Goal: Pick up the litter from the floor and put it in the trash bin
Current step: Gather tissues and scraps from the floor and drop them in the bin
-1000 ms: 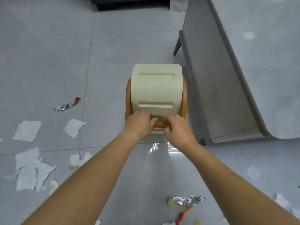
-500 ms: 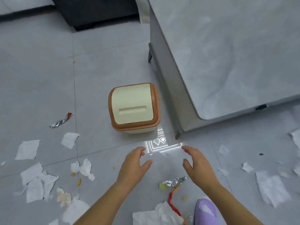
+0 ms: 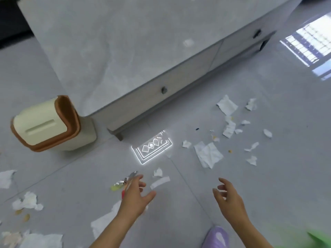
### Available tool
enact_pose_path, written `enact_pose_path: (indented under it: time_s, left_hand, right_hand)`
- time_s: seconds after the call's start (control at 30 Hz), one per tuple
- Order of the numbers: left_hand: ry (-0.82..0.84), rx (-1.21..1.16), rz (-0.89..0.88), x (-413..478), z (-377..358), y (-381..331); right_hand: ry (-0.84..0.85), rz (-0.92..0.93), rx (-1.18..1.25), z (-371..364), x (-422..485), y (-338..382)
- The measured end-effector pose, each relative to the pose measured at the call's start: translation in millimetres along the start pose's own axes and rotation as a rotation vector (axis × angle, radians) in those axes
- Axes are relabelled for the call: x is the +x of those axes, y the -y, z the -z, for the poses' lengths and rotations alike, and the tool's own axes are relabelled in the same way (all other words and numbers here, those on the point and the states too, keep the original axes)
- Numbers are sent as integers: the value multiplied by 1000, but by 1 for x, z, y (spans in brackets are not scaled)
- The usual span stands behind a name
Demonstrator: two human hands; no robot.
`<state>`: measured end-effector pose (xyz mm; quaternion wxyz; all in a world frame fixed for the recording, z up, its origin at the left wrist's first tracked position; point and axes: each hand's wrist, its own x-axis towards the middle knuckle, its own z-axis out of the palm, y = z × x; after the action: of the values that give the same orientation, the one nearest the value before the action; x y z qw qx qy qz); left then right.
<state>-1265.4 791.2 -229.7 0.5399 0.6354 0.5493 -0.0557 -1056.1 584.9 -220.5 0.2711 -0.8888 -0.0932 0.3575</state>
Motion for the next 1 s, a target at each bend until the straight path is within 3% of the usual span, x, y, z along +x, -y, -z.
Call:
enact_pose_path:
  time_s: [0.23,0.4,0.7,1.0]
  left_hand:
    - [10,-45,8,-5,-150,-113]
    - [116,31,-103,-1,-203,-188]
    - [53,136,-104,108,-204,-301]
    - [93,294,-174,239,-281,-365]
  right_hand:
    - [-83,-90,38,154,46,-82]
    - [-85,-92,-13,226,81,-93]
    - [15,-31,-241,304,211,-50]
    - [29,21,-335,320,389,-47]
